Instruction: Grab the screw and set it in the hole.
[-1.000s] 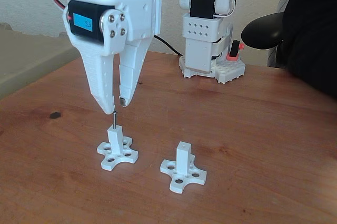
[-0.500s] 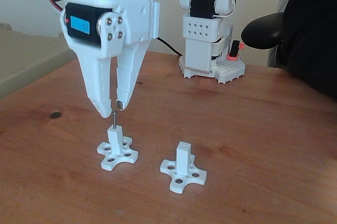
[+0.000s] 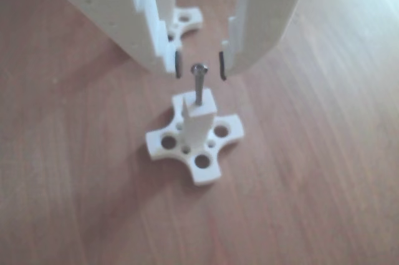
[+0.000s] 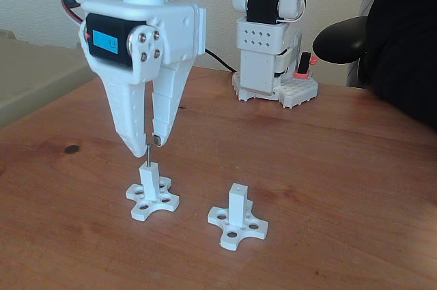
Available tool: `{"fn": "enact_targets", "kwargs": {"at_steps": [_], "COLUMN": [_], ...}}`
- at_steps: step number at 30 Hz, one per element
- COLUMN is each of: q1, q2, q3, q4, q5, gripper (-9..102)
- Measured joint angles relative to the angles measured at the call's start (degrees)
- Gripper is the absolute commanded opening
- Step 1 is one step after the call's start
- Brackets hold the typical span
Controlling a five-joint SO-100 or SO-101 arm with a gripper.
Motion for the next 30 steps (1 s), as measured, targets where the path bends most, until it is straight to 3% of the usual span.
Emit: {"fn": "enact_targets", "kwargs": {"at_steps": [30], "q1": [0.7], "q2": [-0.7], "q3": [0.0], "q4": [-1.05], "q5": [-0.88], "gripper": [7]}}
